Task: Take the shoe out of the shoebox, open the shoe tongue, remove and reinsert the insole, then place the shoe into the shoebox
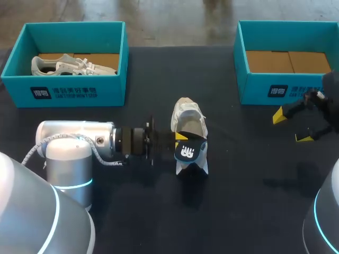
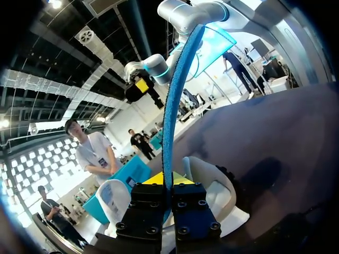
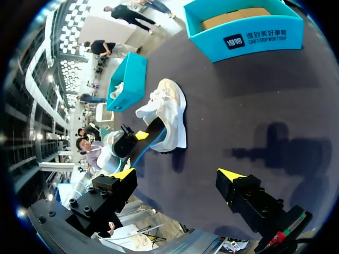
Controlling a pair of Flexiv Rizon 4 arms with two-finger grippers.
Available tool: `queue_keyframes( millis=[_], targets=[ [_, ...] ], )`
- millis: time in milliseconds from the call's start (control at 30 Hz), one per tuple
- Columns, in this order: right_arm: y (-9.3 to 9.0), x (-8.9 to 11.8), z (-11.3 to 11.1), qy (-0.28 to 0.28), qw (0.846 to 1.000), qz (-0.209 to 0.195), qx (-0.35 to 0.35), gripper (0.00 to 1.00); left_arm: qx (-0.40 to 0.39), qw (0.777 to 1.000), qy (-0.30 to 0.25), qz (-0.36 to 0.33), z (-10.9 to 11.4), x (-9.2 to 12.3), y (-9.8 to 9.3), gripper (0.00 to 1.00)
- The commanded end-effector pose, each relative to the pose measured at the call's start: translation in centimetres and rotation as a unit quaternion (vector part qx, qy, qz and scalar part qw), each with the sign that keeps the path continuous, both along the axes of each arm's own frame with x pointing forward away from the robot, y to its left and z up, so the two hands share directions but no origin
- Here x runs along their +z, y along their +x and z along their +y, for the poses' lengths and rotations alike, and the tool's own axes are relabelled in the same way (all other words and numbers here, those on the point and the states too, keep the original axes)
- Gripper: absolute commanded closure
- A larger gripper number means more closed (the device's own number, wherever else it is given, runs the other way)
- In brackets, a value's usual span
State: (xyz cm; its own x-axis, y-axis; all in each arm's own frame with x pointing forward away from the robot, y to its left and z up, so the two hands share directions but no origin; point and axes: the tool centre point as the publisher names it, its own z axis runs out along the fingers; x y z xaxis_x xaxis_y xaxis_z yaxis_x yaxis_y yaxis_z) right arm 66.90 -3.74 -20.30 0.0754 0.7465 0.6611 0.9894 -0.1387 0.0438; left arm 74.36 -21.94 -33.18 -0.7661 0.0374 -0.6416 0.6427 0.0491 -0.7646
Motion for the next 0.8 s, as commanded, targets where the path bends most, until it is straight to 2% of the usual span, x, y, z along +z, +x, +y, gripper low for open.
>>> queue_keyframes(
  millis=[33, 800],
  targets=[
    [-0.1, 0.0, 0.1, -0.002, 1.000, 0.000, -0.001, 0.00, 0.003, 1.000, 0.002, -0.001, -0.2, -0.3, 0.2, 1.00],
    [-0.1, 0.0, 0.1, -0.002, 1.000, 0.000, -0.001, 0.00, 0.010, 0.999, 0.023, -0.019, -0.6, -1.2, 1.8, 1.00]
  ],
)
